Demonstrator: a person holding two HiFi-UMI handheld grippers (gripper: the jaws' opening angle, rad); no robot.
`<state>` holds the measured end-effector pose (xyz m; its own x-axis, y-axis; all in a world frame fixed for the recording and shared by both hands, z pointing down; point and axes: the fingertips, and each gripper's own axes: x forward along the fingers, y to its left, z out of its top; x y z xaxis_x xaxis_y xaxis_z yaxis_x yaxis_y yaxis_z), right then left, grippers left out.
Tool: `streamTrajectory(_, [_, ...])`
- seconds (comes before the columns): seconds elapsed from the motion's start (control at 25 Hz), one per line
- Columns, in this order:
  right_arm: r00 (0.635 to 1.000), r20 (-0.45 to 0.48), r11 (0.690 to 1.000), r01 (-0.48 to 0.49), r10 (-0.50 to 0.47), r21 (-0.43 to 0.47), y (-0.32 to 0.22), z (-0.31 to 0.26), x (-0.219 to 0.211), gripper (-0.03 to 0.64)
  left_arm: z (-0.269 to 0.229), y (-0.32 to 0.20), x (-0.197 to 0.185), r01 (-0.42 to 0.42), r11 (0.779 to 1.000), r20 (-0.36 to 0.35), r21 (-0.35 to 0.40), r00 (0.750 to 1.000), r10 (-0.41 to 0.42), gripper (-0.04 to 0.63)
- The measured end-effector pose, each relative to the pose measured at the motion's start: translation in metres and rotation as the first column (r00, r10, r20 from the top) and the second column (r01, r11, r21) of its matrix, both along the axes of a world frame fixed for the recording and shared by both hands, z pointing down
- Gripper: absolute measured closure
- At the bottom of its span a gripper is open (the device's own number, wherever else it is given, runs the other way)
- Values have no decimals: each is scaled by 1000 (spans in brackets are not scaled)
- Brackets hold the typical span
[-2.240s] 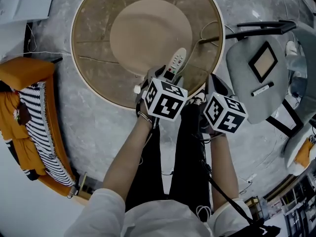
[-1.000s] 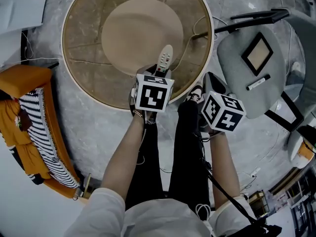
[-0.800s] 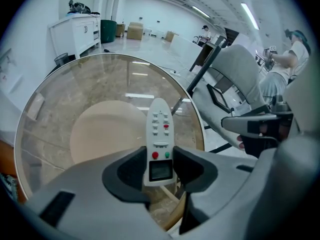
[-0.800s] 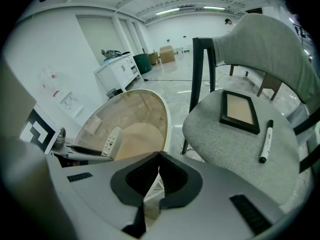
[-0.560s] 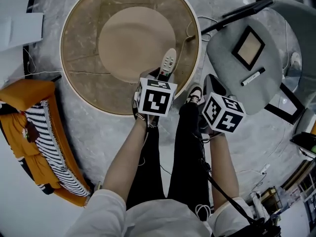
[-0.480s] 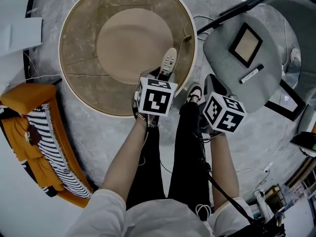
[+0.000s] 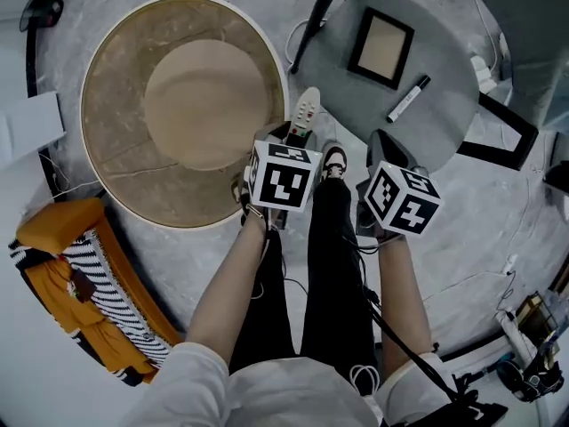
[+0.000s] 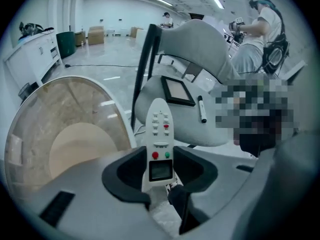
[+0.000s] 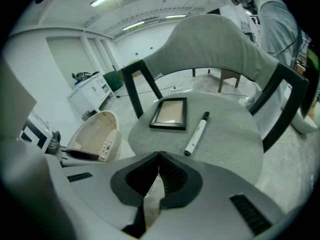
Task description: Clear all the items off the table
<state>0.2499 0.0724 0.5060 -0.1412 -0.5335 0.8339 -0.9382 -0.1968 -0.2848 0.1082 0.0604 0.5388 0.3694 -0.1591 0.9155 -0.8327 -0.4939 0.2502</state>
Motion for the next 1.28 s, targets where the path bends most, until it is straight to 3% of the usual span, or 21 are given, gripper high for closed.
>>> streamTrajectory(0.32, [989,-23,989,-148,148,-6,31,3,89,594,1,10,82,-139,990,1,4,990,139,425])
streamTrajectory(0.6, [957,-6,956,-292,292,-15,60,9,135,594,-1,23,143,-270,963,-10,-4,963,270,425])
streamTrajectory(0.92, [932,-8,932,-363,362,-26,81,18,180,594,1,34,215,-358,934,-41,-9,933,357,425])
streamTrajectory(1.28, [936,-10,935,-352,352,-37,87,27,217,594,20,34,276,-363,931,-34,-38,932,362,424])
